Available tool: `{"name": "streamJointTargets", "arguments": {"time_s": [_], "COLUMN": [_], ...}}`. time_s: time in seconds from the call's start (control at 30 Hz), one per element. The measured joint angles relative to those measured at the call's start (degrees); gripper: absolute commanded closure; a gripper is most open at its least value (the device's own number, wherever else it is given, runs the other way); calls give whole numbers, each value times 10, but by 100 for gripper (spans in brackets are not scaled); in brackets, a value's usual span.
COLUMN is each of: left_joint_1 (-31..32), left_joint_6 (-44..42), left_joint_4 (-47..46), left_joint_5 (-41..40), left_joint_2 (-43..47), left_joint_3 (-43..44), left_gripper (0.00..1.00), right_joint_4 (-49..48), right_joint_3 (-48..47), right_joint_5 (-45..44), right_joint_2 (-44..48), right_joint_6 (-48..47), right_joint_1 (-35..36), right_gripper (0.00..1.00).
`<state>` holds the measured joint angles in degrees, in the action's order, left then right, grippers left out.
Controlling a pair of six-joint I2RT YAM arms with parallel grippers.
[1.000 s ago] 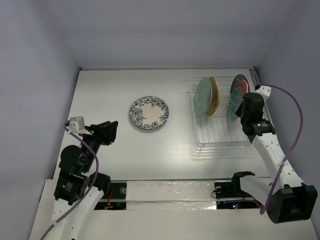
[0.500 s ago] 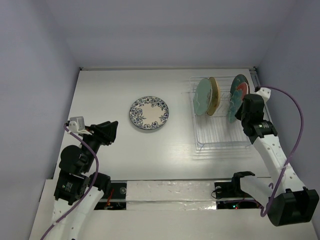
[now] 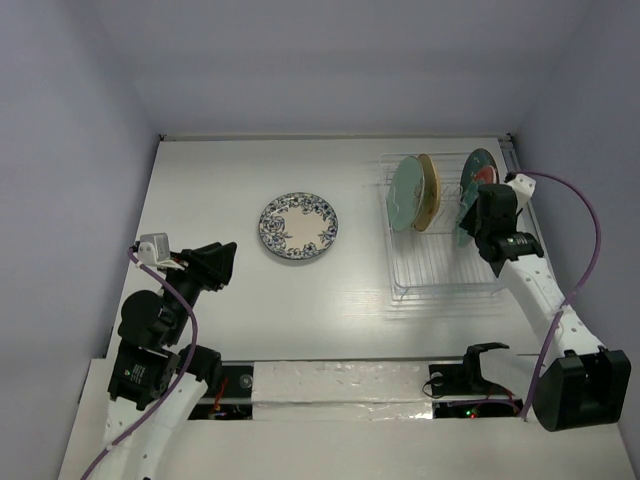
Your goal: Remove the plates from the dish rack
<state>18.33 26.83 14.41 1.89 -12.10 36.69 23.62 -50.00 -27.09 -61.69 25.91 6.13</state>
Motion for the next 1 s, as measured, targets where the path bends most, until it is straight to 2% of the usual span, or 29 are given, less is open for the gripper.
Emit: {"name": "streamJointTargets", "arguments": {"time_s": [0.07,0.2,0.33,0.43,0.47,0.57,0.63,0.67,1.0], "left_joint_1": [0,0,0,0,0,0,0,0,0], "left_joint_6": [0,0,0,0,0,0,0,0,0], "left_joint_4": [0,0,0,0,0,0,0,0,0], "left_joint_5": [0,0,0,0,0,0,0,0,0], "left_joint_2": [0,0,0,0,0,0,0,0,0], "left_joint_3": [0,0,0,0,0,0,0,0,0], "left_gripper": [60,60,60,60,60,60,60,60,60], "right_joint_4": [0,3,3,9,14,22,37,49,177], "right_joint_3": [0,-9,-17,-20,-24,-37,-42,-45,-106], "right_joint_5": [-9,-24,-44,-60,-64,-70,-76,-77,-98], "right_joint_2": [-5,-27,-60,-78,-83,-87,-85,-84,-60], "right_joint_6": [1,-2,-2,-2,-3,-10,-22,-27,-54], "right_joint_1": [0,0,0,0,0,3,9,11,59], "right_gripper": [40,40,44,57,69,88,94,99,100]}}
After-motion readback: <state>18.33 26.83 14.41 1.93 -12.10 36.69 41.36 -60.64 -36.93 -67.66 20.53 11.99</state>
